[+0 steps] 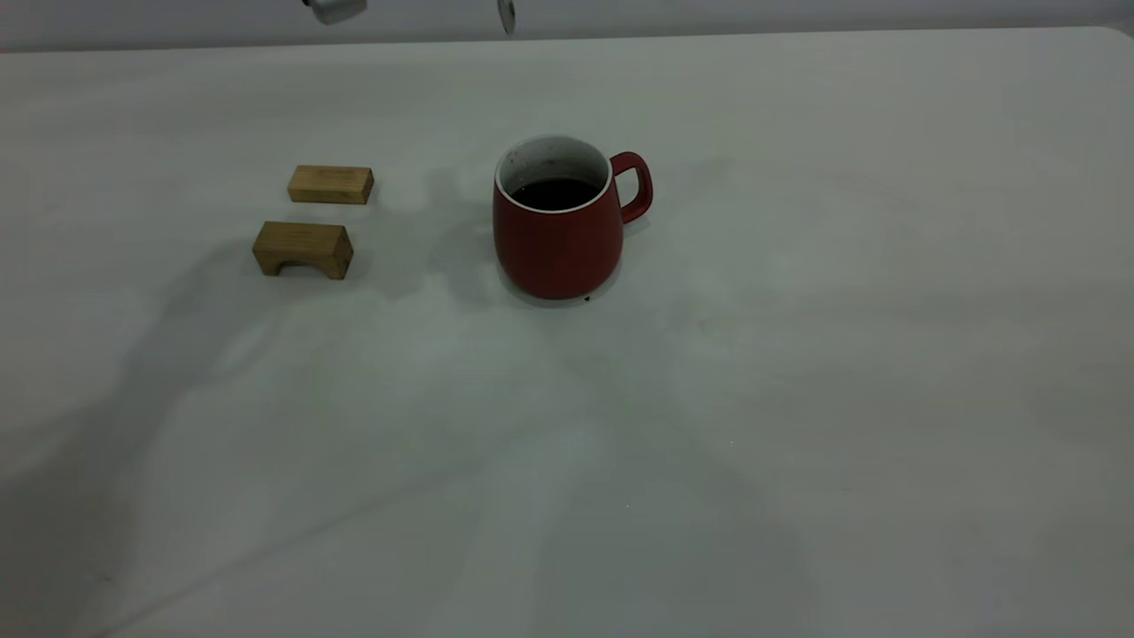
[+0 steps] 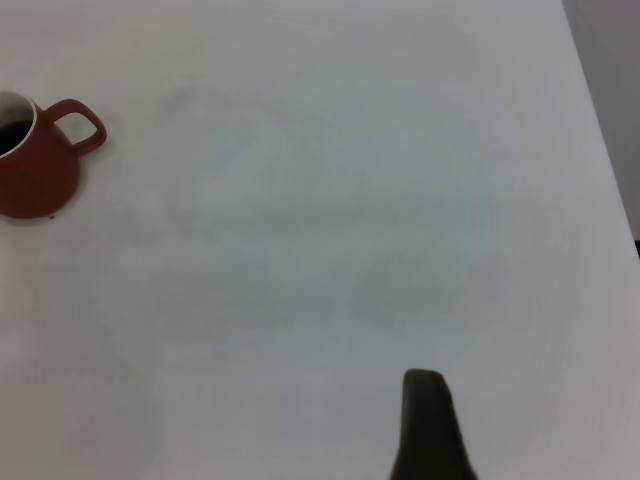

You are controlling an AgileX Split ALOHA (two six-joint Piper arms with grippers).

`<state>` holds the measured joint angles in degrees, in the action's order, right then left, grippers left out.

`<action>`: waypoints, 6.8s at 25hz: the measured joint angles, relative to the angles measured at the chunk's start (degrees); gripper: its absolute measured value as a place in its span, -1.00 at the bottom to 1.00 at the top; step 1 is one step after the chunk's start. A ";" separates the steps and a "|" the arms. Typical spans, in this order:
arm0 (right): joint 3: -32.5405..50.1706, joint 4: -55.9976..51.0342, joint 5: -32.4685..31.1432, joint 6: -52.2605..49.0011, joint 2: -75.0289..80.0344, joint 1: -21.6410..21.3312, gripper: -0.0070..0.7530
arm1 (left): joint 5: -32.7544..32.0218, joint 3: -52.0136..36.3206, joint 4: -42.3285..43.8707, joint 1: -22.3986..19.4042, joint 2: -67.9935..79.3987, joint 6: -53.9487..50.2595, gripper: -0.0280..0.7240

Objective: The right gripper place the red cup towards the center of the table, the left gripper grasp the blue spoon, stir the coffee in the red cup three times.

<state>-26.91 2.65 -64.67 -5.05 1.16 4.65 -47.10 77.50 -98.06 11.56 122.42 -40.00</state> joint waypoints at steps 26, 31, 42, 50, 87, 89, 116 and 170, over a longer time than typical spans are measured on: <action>0.00 0.00 0.00 0.00 0.00 0.00 0.51 | 11.60 0.00 -0.48 4.95 12.71 -14.24 -0.55; 0.00 0.00 0.00 0.00 0.00 0.00 0.51 | 13.97 2.49 -1.29 4.05 13.89 -13.01 -0.55; 0.00 0.00 0.00 0.00 -0.04 0.00 0.51 | 7.95 7.51 6.95 6.42 16.78 -15.78 -0.55; 0.00 0.00 0.00 0.00 -0.06 0.00 0.51 | 8.45 7.51 7.54 2.47 16.52 -22.21 -0.55; 0.00 0.00 -0.05 0.00 -0.06 0.00 0.51 | 9.11 7.72 4.32 4.28 16.78 -5.26 -0.55; 0.00 0.00 -0.05 0.00 -0.06 0.00 0.51 | 7.49 7.72 6.42 4.15 16.78 -5.19 -0.55; 0.00 0.00 -0.05 0.00 -0.06 0.00 0.51 | 0.86 7.72 29.46 3.27 10.78 14.54 0.66; 0.00 0.00 -0.05 0.00 -0.06 0.00 0.51 | -17.21 -49.66 98.82 -8.64 -122.25 41.25 -0.27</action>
<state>-26.91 2.65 -64.72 -5.05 1.09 4.65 -64.32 27.84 0.76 2.92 0.16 1.25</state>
